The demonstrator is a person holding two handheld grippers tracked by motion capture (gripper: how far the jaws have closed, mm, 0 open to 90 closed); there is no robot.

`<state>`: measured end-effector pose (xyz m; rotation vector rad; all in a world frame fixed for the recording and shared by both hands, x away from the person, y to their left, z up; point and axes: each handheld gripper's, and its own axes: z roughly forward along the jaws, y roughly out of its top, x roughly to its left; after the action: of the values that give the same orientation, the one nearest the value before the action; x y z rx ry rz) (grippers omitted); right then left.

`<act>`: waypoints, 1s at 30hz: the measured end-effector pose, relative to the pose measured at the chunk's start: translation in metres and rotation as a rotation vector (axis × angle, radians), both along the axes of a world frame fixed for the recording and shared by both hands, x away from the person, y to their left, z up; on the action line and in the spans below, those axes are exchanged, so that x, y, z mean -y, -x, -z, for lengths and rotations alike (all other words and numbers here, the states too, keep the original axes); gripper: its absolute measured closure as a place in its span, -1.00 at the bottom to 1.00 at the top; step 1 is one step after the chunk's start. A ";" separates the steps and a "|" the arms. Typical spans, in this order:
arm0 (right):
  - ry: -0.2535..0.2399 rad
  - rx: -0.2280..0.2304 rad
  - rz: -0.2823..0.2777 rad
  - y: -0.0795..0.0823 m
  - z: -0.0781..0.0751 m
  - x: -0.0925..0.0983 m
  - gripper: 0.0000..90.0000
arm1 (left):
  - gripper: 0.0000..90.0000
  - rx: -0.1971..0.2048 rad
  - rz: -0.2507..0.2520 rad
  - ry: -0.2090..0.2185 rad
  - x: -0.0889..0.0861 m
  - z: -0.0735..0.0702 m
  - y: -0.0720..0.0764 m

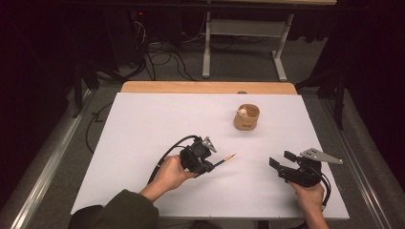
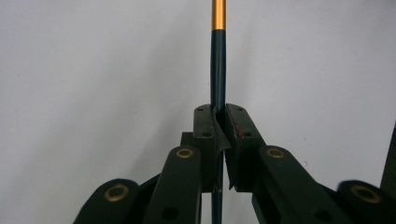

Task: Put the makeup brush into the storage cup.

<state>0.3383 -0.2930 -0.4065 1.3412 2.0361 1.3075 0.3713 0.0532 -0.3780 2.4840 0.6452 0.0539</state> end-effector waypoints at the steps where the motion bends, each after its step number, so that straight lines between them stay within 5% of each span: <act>1: 0.003 0.001 -0.002 0.000 0.000 0.001 -0.35 | 0.86 0.001 -0.003 0.004 -0.001 0.000 0.000; 30: 0.003 -0.003 -0.003 0.000 0.001 0.000 -0.36 | 0.86 0.097 -0.067 0.190 -0.044 -0.013 0.025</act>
<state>0.3385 -0.2928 -0.4077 1.3395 2.0424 1.3037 0.3467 0.0975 -0.3645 2.2623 0.6609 0.1316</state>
